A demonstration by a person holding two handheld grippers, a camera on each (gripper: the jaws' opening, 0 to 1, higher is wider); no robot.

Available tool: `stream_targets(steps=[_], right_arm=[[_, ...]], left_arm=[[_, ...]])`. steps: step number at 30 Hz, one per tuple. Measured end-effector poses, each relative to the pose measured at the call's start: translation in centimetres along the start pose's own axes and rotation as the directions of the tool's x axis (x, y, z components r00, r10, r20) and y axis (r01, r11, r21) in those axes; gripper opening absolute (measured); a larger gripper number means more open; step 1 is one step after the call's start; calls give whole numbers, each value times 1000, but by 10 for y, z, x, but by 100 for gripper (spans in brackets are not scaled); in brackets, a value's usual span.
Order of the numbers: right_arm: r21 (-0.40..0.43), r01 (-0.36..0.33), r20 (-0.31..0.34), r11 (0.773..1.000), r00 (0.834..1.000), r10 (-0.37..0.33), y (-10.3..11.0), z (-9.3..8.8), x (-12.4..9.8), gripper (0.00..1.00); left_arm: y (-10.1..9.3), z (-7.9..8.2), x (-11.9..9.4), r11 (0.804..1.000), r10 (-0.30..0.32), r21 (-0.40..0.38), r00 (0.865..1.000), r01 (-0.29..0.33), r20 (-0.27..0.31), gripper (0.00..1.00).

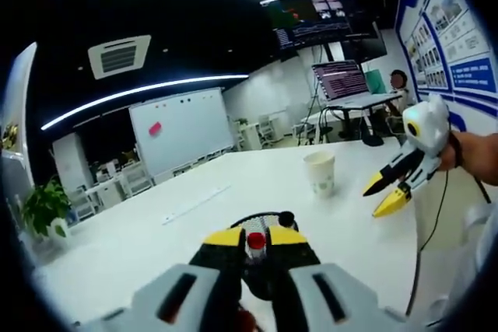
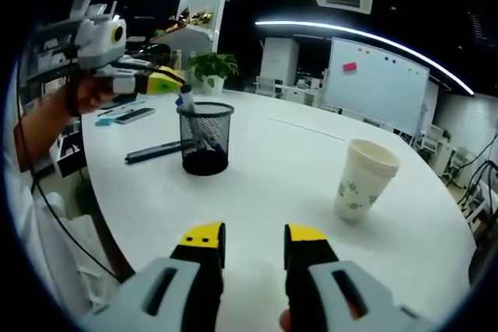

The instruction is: Place the scattered laser pointers and whiteboard markers into the pen holder and stack the scattered paper cups together

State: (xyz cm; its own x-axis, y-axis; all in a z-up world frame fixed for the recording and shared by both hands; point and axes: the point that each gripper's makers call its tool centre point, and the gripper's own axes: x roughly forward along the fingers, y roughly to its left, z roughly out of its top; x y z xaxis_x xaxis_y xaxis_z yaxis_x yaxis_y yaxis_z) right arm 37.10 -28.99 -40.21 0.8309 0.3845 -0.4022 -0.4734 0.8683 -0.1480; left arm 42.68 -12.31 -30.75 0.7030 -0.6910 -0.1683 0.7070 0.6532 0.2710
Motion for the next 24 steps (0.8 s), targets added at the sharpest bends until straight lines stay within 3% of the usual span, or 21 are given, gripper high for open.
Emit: stream_targets(steps=[24], right_arm=[[8,-2,-4,1000,1000,2,1,-4,1,30]], left_arm=[[-1,6,-5,1000,2,15,1000,-3,25,18]])
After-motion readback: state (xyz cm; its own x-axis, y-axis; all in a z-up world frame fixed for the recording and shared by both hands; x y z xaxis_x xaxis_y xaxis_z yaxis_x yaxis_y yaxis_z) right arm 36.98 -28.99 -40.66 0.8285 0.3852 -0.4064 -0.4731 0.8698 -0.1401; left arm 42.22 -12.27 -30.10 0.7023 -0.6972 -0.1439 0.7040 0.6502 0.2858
